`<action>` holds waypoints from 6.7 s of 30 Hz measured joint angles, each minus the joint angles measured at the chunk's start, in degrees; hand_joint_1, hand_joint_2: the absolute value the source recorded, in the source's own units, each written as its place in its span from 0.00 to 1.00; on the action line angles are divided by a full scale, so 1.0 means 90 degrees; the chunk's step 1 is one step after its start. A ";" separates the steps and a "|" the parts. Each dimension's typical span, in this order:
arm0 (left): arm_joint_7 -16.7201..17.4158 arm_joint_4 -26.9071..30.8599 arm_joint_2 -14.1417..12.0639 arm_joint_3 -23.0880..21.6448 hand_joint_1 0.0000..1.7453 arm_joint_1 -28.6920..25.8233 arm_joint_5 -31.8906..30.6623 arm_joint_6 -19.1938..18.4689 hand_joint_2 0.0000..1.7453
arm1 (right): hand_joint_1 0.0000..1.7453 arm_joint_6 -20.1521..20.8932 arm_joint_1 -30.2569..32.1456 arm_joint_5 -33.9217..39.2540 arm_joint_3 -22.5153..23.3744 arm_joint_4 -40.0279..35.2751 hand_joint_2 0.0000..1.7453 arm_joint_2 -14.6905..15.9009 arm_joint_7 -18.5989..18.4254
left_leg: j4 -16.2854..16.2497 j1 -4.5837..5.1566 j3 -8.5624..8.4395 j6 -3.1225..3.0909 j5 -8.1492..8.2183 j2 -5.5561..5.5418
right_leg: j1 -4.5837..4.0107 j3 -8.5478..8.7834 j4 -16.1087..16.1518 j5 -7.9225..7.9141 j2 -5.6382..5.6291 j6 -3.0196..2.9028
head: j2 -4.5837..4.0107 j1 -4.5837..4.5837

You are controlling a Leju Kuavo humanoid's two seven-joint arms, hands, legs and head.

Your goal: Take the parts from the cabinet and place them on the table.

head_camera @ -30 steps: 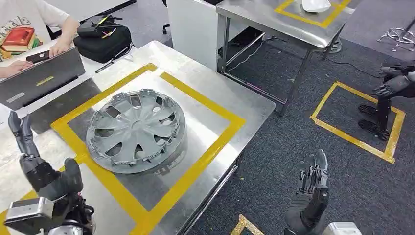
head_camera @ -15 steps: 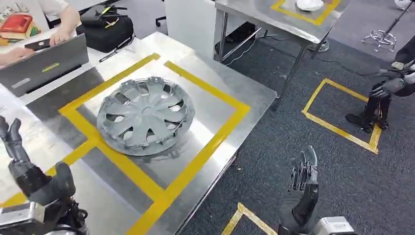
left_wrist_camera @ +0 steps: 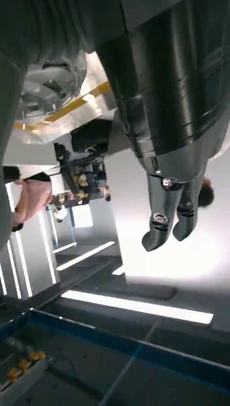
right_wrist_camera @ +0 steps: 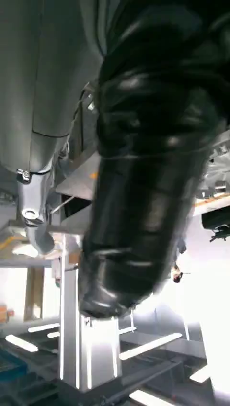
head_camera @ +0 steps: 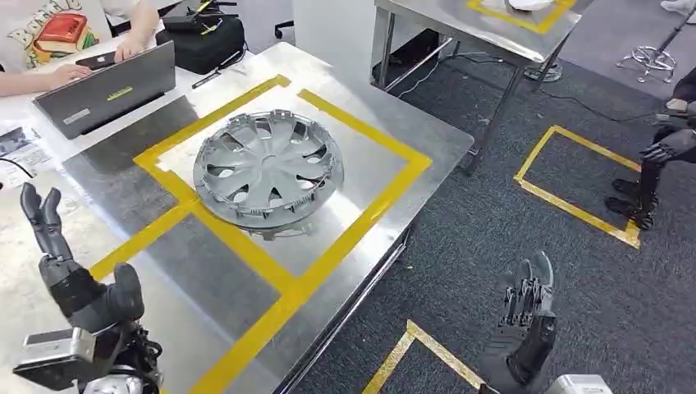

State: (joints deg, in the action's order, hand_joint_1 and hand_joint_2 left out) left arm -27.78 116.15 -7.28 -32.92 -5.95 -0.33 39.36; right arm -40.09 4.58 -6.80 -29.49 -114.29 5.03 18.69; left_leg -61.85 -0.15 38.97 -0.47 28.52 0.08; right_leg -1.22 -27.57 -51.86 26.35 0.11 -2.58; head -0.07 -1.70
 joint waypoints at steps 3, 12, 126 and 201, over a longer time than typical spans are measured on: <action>0.0002 0.0000 -0.0010 0.0000 0.00 -0.0007 0.0000 -0.0010 0.00 | 0.00 0.0000 0.0006 0.0075 0.0000 0.0005 0.00 0.0000 0.0022 | -0.1175 -0.0145 0.0184 0.0198 0.0447 -0.0001 | 0.0151 -0.0188 -0.0036 -0.0195 -0.0092 0.0177 | 0.0000 0.0078; 0.0000 -0.0010 -0.0022 -0.0002 0.00 -0.0033 -0.0005 -0.0027 0.00 | 0.00 0.0000 0.0013 0.0107 -0.0007 0.0012 0.00 0.0010 0.0056 | 0.0262 -0.0435 -0.0919 0.0448 0.0214 -0.0287 | 0.0421 -0.1053 -0.0556 -0.0477 -0.0541 0.0715 | 0.0000 0.0199; -0.0002 0.0083 -0.0080 -0.0015 0.00 -0.0032 -0.0058 -0.0061 0.00 | 0.00 0.0000 0.0001 0.0228 -0.0012 0.0056 0.00 0.0019 0.0223 | -0.1570 -0.0188 0.0152 0.0204 0.0790 0.0007 | 0.0128 -0.0753 -0.0696 -0.0119 -0.0320 0.0196 | 0.0000 0.0167; -0.0304 0.0216 -0.0168 0.0010 0.00 -0.0260 0.0379 -0.0328 0.00 | 0.00 0.0002 0.0029 0.0119 -0.0034 0.0160 0.00 -0.0090 0.0112 | 0.0929 -0.0066 -0.1185 -0.0010 -0.0026 -0.0065 | 0.0075 -0.0756 -0.2538 0.1416 -0.0072 0.0306 | -0.0002 0.0014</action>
State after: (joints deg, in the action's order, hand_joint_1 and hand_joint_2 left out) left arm -30.51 118.09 -8.79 -32.83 -8.29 3.08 36.41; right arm -40.06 4.84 -5.73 -29.79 -112.85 4.22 19.69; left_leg -53.49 -0.75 28.30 -0.56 28.28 -0.51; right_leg -0.54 -34.38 -74.69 39.10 -0.54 0.17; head -0.09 -1.57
